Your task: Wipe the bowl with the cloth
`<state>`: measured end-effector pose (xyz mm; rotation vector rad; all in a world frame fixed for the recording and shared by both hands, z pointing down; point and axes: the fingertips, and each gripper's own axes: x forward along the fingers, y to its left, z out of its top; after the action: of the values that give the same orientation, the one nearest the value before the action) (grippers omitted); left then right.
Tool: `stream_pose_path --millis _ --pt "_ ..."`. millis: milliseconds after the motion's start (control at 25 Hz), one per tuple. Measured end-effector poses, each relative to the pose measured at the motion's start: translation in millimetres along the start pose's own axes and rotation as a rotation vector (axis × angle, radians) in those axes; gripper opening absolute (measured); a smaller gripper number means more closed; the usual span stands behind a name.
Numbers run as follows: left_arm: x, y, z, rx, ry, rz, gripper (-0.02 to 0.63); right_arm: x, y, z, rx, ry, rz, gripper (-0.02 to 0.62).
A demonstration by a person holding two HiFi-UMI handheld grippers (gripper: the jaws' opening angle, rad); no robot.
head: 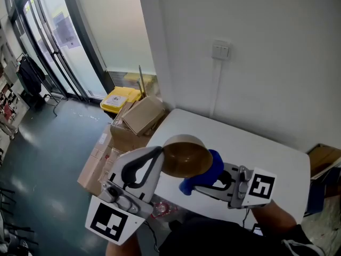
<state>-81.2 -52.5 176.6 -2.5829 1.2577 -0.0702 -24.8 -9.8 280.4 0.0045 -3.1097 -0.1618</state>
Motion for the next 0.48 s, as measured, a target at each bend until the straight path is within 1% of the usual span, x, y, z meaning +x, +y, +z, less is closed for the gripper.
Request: stream_pose_path --millis 120,200,360,480 --pt "13.6 -11.7 0.1 -0.023 -0.007 -0.029 0.014 10.6 11.5 -11.2 -0.018 0.057 0.036 0.043" --pt "22.8 -19.4 -3.6 -0.013 0.008 -0.039 0.014 16.7 18.7 -15.4 -0.016 0.076 0.061 0.043" --pt "38.9 -20.2 -18.5 0.016 0.061 -0.02 0.015 21.6 32.8 -23.3 -0.009 0.117 0.112 0.043" --pt "44.0 -14.7 -31.1 -0.024 0.085 0.005 0.017 18.9 41.2 -26.0 0.012 0.114 0.127 0.043"
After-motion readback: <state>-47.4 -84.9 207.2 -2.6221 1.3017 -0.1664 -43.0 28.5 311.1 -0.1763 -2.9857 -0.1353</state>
